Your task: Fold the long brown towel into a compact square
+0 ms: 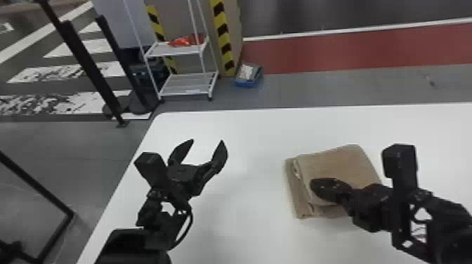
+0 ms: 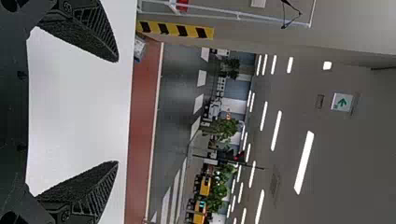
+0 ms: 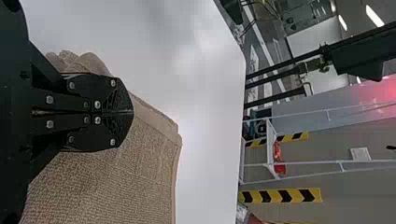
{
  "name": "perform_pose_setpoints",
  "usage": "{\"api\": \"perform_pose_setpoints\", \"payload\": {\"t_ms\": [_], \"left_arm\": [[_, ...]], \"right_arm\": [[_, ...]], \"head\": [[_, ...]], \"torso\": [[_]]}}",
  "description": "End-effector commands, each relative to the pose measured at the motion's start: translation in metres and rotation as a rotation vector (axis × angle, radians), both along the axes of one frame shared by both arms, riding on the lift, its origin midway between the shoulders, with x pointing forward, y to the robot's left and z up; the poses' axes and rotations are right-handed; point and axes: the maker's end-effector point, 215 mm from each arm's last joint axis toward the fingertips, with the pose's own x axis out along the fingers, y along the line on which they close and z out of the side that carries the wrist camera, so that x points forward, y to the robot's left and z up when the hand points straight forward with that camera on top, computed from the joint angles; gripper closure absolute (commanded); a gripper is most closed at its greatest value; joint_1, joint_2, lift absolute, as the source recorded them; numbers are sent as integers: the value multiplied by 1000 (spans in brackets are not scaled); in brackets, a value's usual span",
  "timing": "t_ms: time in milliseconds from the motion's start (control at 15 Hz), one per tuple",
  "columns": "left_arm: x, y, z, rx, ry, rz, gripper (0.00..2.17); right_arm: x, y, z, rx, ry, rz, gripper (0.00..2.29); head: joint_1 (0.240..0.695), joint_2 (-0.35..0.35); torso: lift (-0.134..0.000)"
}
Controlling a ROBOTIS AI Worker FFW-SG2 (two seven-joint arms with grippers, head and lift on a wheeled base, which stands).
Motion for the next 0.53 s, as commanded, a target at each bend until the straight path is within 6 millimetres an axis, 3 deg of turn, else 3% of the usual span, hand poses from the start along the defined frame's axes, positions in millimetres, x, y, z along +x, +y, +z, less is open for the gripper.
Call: {"api": "perform_pose_setpoints", "payload": {"t_ms": [0,133,267,467], "left_arm": [[0,0,0,0,0,0,103],[1,0,0,2,2,-1,103],[2,-1,2,1,-4,-3,103],[2,-2,1,1,-1,-5,103]], "right_arm": [[-10,-10,4,14,36,4,2051],[-21,-22,0,12,83,5,2051],[-32,-22,6,28,58,11,2051],[-39,-24,-4,2,72,19,2051]], "head": [[695,264],[695,263],[695,252],[695,248]], "torso": [[-125],[-125],[-125],[-125]]}}
